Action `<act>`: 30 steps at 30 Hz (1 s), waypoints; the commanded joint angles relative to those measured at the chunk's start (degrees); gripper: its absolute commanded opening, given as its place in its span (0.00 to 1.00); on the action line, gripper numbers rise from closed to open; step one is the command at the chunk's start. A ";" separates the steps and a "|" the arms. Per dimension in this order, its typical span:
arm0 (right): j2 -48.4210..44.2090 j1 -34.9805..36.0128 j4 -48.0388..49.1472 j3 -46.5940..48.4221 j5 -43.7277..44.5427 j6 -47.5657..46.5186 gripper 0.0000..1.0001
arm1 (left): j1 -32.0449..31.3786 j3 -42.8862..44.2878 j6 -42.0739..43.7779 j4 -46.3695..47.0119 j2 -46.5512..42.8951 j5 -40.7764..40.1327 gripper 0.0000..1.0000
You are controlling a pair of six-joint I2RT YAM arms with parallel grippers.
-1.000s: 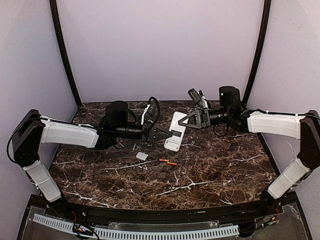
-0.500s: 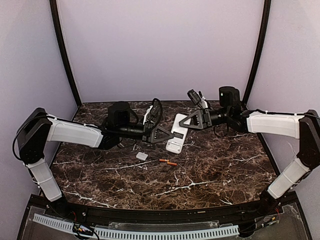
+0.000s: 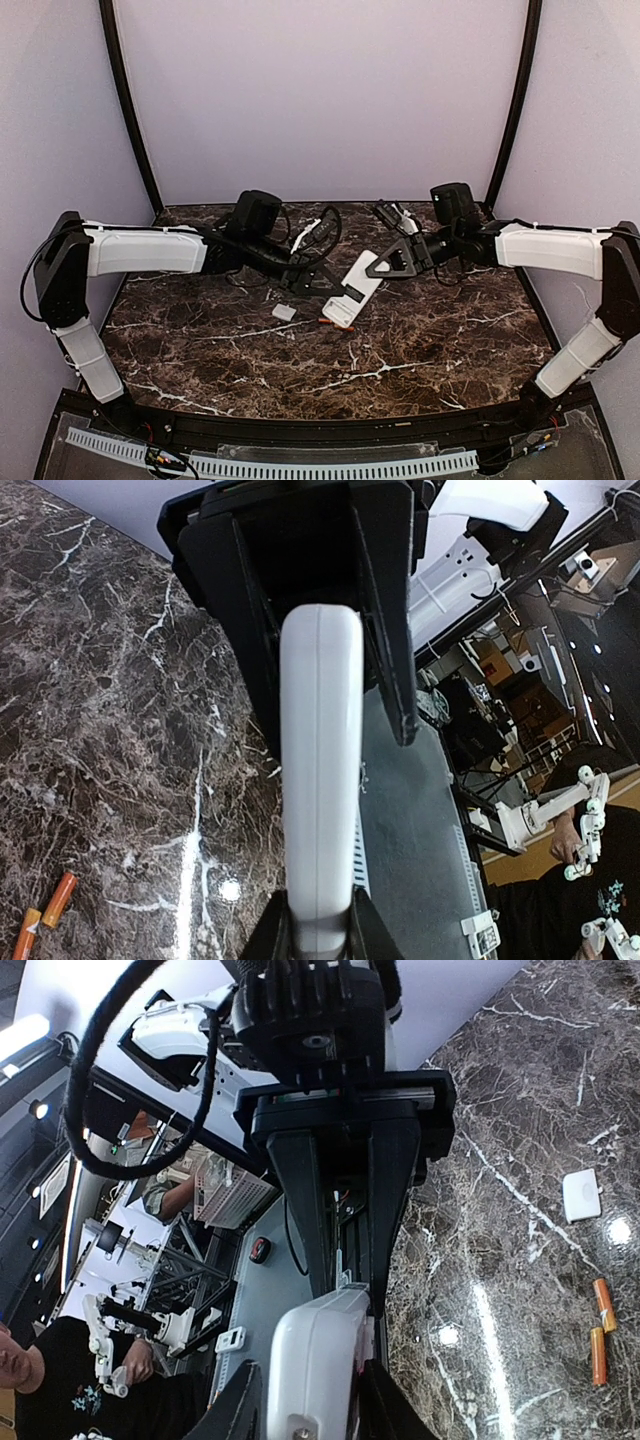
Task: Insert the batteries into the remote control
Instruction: Adjust the remote control without the battery cover at the center of the board.
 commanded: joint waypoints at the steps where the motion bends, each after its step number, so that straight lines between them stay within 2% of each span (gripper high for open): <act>1: -2.28 1.79 -6.55 0.07 -2.53 -4.27 0.30 | -0.44 2.93 9.08 -13.19 0.82 0.60 0.00; 7: -0.67 3.37 -13.22 2.26 -0.85 -8.19 0.18 | -1.04 4.38 10.48 -15.79 1.53 0.10 0.00; 13: -0.04 3.91 -15.13 2.90 -0.41 -9.62 0.00 | -1.02 4.46 10.63 -16.14 1.41 -0.97 0.00; 14: -0.02 3.96 -15.29 2.86 -0.39 -9.76 0.00 | -1.02 4.53 10.63 -16.17 1.39 -1.21 0.00; 16: -0.23 3.96 -15.40 2.74 0.09 -9.89 0.00 | -0.91 4.86 10.78 -16.48 1.29 -3.11 0.07; 18: -0.72 3.68 -15.48 2.45 1.69 -10.06 0.00 | -0.51 5.12 10.84 -17.12 0.66 -4.99 0.24; 19: -1.04 3.25 -15.45 2.23 2.64 -10.04 0.00 | -0.19 5.03 10.61 -16.83 0.36 -6.38 0.39; 23: -3.12 -0.42 -13.45 0.38 6.31 -8.29 0.00 | 2.48 1.08 7.87 -11.55 -3.58 -12.05 0.72; 26: -5.89 -4.27 -8.25 -3.05 7.82 -4.77 0.00 | 3.78 -2.01 7.68 -8.00 -7.58 -16.84 0.77; 30: -9.71 -8.77 -2.69 -7.82 10.57 -1.63 0.00 | 3.69 -3.97 14.96 -10.79 -9.70 -27.99 0.74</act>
